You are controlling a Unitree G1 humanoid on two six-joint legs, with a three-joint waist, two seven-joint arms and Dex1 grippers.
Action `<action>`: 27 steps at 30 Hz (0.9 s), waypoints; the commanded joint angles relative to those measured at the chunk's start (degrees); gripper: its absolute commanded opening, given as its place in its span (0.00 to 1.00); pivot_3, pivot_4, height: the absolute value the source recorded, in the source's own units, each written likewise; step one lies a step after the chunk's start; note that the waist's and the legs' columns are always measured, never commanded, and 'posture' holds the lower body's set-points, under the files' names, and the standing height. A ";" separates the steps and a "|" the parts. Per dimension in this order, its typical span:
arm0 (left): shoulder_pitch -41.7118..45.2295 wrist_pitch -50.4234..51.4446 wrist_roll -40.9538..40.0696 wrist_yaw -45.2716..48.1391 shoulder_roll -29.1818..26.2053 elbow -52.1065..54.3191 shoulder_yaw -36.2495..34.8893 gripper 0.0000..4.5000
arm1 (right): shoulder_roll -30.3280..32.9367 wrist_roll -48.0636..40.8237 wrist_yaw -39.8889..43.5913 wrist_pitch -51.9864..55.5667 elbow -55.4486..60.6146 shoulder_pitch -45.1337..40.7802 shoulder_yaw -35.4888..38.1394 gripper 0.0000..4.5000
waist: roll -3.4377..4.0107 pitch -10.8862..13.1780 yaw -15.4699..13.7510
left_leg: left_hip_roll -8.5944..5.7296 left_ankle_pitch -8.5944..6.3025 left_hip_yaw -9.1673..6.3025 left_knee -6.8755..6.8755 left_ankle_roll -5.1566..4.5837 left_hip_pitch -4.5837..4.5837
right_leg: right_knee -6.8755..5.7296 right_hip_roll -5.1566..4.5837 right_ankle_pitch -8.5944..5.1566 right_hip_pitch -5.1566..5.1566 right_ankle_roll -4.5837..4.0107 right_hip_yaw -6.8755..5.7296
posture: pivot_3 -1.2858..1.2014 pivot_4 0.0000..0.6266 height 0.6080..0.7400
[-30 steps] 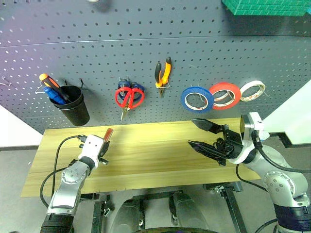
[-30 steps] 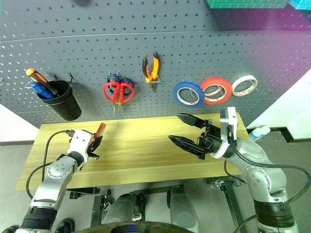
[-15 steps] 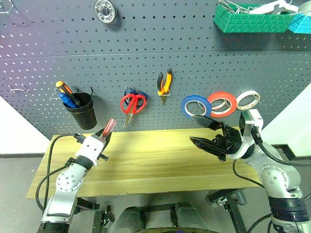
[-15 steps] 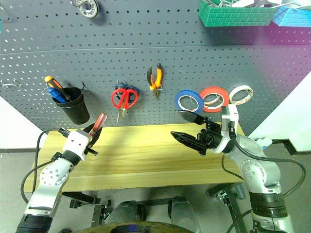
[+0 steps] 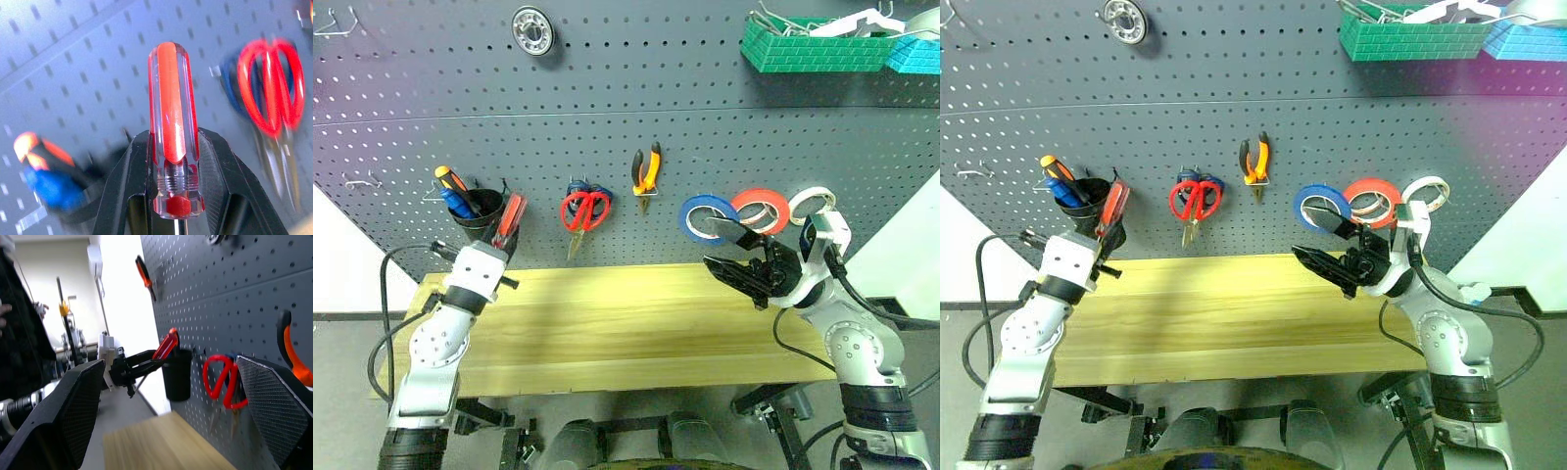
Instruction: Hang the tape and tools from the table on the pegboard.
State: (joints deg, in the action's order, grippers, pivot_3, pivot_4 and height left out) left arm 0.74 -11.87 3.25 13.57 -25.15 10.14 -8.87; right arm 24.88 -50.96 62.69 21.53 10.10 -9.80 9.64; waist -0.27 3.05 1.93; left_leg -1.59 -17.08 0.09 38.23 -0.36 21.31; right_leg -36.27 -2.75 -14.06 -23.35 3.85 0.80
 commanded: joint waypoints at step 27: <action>26.13 3.67 -10.27 3.06 -5.62 -8.32 -8.10 0.20 | -3.58 2.12 6.32 -4.51 -4.60 7.53 0.72 1.00 | -0.18 -0.28 0.05 | -0.01 0.02 0.00 0.10 0.01 -0.11 | -0.12 0.13 0.04 0.09 0.06 0.02 | 0.49 0.00 0.97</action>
State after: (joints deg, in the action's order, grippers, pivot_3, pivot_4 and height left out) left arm 24.70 -6.88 -5.39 16.86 -30.50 2.09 -14.95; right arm 20.90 -48.97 67.50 18.36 5.82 -2.06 9.36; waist -0.46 2.77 1.98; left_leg -1.60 -17.06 0.09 38.33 -0.35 21.20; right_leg -36.40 -2.61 -14.03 -23.25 3.91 0.83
